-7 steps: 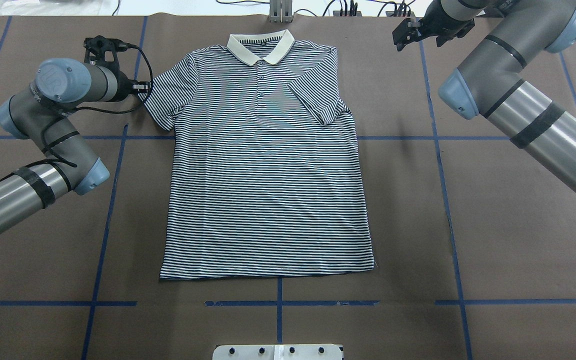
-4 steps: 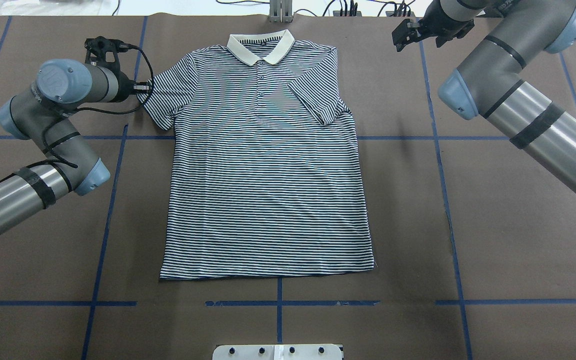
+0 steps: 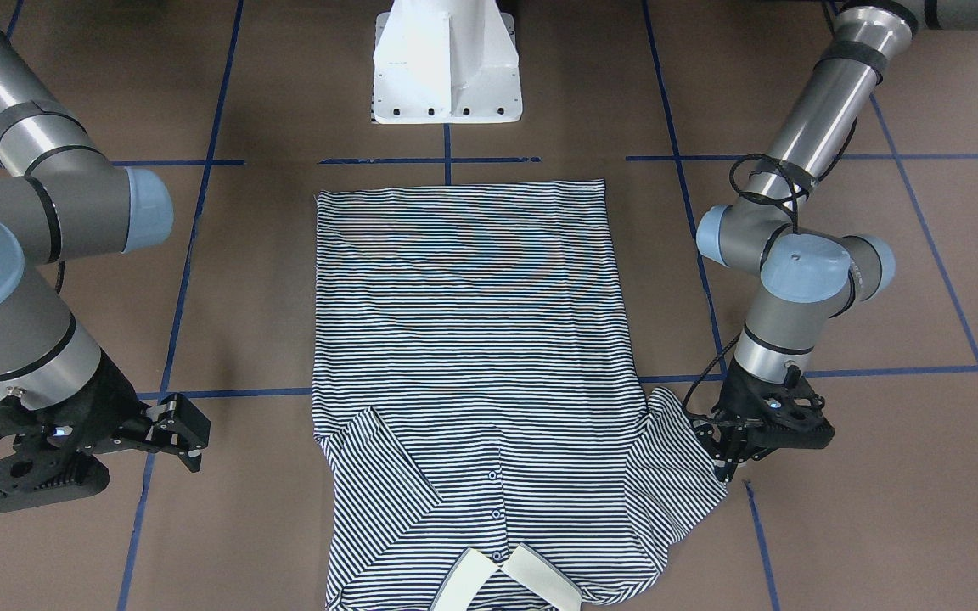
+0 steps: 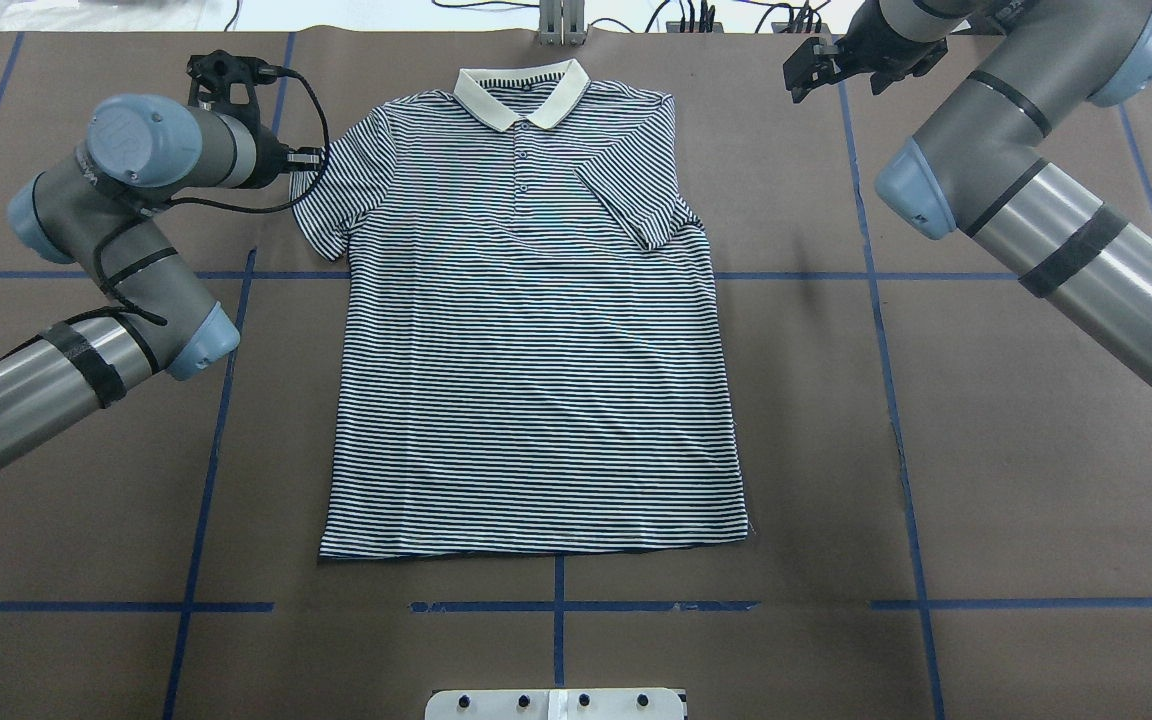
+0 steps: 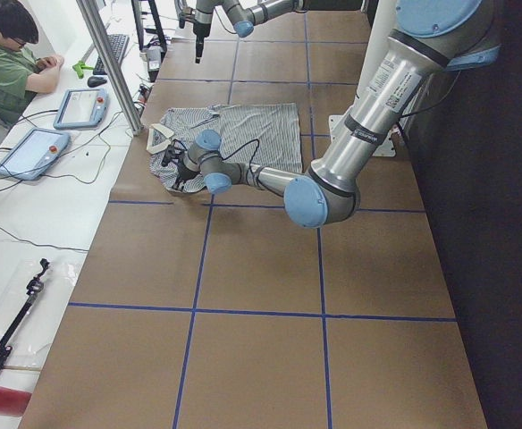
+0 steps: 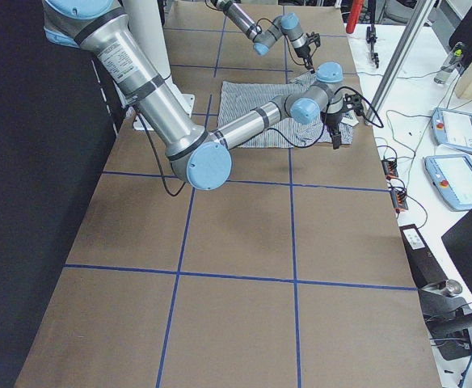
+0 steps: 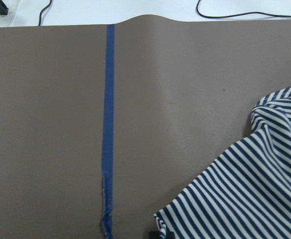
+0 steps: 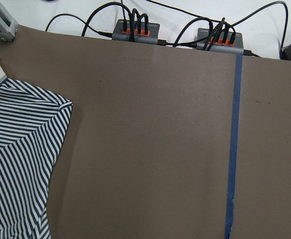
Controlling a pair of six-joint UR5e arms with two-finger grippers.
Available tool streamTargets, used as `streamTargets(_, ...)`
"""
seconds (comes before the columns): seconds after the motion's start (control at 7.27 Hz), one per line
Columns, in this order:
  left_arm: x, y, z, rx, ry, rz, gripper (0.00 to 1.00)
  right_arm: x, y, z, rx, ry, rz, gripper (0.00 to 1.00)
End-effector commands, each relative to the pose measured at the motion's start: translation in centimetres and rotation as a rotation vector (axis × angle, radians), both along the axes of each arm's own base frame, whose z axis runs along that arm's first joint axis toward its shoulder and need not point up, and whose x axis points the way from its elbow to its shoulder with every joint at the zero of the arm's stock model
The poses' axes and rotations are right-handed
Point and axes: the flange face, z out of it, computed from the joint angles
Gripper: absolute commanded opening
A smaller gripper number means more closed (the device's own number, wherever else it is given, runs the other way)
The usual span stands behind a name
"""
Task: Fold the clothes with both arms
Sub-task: 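Fold the sleeve nearest the left gripper inward onto the shirt body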
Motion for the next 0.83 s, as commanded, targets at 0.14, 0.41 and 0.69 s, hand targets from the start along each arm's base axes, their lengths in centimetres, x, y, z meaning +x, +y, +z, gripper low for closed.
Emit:
streamTargets(0.14, 5.0, -0.7, -11.3, -0.093, 0.0, -0.011, 0.0, -0.4, 0.2, 0.0, -0.002, -0.001, -0.001, 1.0)
streamTargets(0.41, 11.2, -1.6, -14.7, -0.134, -0.001, -0.029, 0.0, -1.2, 0.5, 0.2, 0.002, 0.01, 0.001, 1.0)
streamTargets(0.69, 12.7, -1.2, -14.9, -0.136, -0.014, -0.029, 0.0, -1.2, 0.5, 0.1, 0.003, 0.01, 0.002, 1.0)
